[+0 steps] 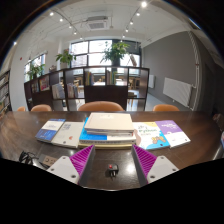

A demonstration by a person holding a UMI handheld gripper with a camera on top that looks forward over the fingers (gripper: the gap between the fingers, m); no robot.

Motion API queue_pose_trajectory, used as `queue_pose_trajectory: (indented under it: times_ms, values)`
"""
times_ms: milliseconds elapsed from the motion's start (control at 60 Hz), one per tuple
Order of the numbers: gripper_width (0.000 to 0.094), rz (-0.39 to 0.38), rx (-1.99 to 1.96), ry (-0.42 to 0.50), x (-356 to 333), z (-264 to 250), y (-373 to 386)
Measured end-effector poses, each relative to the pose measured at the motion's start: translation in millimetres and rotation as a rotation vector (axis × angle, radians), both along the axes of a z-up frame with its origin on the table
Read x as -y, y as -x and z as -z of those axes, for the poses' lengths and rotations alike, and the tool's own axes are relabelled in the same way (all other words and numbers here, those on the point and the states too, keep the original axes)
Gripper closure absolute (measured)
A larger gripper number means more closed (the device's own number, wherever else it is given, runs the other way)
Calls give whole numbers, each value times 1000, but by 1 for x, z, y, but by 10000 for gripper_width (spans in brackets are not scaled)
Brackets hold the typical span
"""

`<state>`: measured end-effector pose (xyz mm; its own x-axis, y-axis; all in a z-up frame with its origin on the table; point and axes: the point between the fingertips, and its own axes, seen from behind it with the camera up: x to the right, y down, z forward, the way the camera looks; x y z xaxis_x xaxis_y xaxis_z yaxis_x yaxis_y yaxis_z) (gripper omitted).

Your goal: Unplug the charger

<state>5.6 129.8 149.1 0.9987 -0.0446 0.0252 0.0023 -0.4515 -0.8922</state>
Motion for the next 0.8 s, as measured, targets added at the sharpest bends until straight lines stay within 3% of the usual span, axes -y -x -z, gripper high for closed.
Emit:
queue_pose_trajectory:
  times_ms: [133,267,533,800]
  values:
    - [209,12,11,-59,56,-62,9]
    - [205,-2,14,-57,127,-84,26]
    - [203,-35,62,10,256,-67,55]
    - [200,-56,65,53,323,-53,71]
